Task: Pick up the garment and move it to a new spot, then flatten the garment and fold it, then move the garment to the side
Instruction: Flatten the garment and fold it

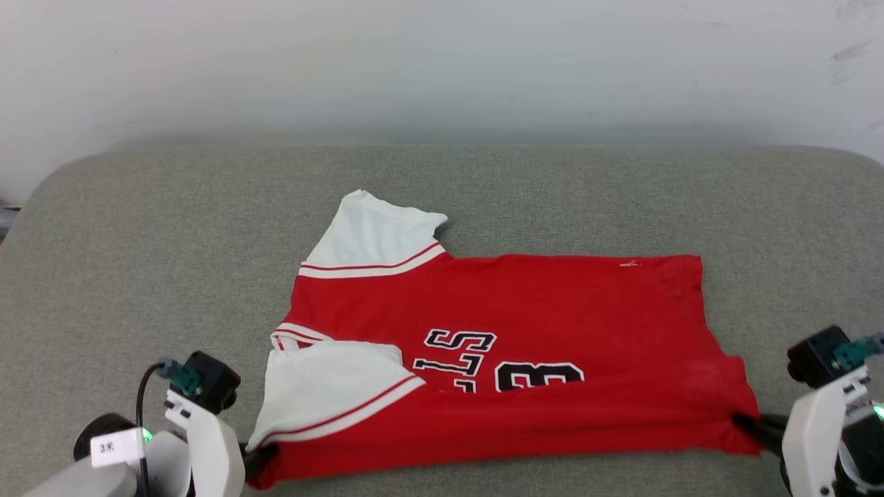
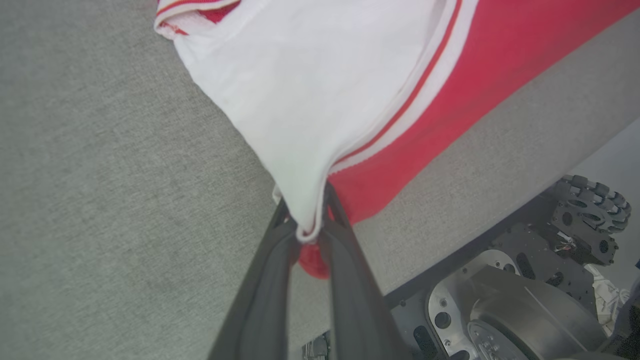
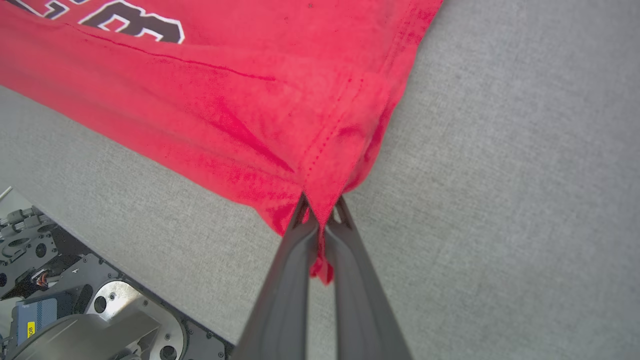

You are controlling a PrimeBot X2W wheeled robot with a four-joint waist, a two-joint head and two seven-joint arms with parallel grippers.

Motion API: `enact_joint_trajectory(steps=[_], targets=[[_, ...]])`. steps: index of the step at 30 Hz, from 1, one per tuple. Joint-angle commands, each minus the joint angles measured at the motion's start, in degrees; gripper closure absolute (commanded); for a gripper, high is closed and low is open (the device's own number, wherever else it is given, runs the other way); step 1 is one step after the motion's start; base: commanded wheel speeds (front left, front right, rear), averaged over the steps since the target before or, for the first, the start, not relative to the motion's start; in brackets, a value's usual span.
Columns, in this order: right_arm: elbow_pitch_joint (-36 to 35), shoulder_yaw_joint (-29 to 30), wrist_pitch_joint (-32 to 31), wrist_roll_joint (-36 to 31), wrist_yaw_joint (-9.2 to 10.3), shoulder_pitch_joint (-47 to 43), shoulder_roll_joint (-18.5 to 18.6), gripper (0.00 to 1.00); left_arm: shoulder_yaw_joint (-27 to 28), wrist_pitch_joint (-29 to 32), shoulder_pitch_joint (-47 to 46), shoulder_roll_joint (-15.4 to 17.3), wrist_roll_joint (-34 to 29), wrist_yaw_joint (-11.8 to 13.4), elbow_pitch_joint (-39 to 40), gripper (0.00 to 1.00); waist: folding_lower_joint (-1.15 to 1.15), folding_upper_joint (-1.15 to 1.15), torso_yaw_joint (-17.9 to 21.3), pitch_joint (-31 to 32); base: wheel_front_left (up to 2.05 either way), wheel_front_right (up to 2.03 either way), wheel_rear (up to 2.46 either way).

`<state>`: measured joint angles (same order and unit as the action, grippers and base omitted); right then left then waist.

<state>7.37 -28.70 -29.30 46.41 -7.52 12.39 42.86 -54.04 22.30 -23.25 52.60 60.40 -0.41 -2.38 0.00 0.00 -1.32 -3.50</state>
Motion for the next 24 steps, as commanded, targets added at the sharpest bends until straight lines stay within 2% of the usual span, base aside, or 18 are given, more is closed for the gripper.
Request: enact_joint_trajectory(steps=[1, 5, 9, 14, 19, 20, 21, 22, 24], targets=[[-0.93, 1.23, -0.60, 0.00, 0.07, -2.08, 0.70, 1.00, -0.22, -0.40, 1.56, 0.59, 0.37, 0.59, 0.28, 1.00, 0.00, 0.00, -0.05, -0.03, 0.00, 0.00, 0.00], [-3.63, 4.56, -2.79, 0.00, 0.08, -8.10, 1.36, 1.00, -0.60, -1.07, 3.58, 0.44, 1.10, 1.36, 0.76, 1.00, 0.00, 0.00, -0.10, -0.70, 0.00, 0.00, 0.00], [-5.03, 7.25, -4.86, -1.32, 0.09, -12.28, -0.03, 1.00, -0.91, -1.79, 4.62, -0.36, 1.62, 1.58, -0.95, 1.00, 0.00, 0.00, 0.16, -1.89, 0.00, 0.00, 0.00], [-2.70, 8.79, -6.57, -3.60, 0.09, -13.75, -2.86, 1.00, -1.64, -1.56, 4.92, -2.07, 1.92, 0.77, -4.97, 1.00, 0.00, 0.00, 0.34, -3.24, 0.00, 0.00, 0.00], [0.13, 8.82, -5.53, -4.54, 0.09, -13.30, -5.91, 1.00, -1.76, -2.28, 4.93, -3.28, 2.30, -0.11, -8.95, 1.00, 0.00, 0.00, 0.22, -3.40, 0.00, 0.00, 0.00], [0.47, 8.82, -5.11, -4.50, 0.09, -13.43, -6.46, 0.65, -1.54, -2.78, 4.90, -3.48, 2.40, -0.11, -9.59, 1.00, 0.00, 0.00, 0.12, -3.21, 0.00, 0.00, 0.00], [0.68, 9.07, -4.34, -4.60, 0.09, -13.58, -6.84, 0.11, -1.27, -3.35, 4.90, -3.60, 2.43, -0.11, -9.95, 0.64, 0.00, 0.00, 0.03, -2.98, 0.00, 0.00, 0.00], [0.69, 9.36, -3.47, -4.83, 0.09, -13.69, -7.16, 0.00, -1.00, -3.90, 4.93, -3.64, 2.38, -0.02, -10.25, 0.00, 0.00, 0.00, -0.02, -2.63, 0.00, 0.00, 0.00], [0.34, 10.46, -1.48, -5.28, 0.08, -13.84, -7.60, 0.00, -0.75, -4.75, 4.98, -3.43, 2.17, -0.01, -9.98, 0.00, 0.00, 0.00, -0.13, -2.04, 0.00, 0.00, 0.00]])
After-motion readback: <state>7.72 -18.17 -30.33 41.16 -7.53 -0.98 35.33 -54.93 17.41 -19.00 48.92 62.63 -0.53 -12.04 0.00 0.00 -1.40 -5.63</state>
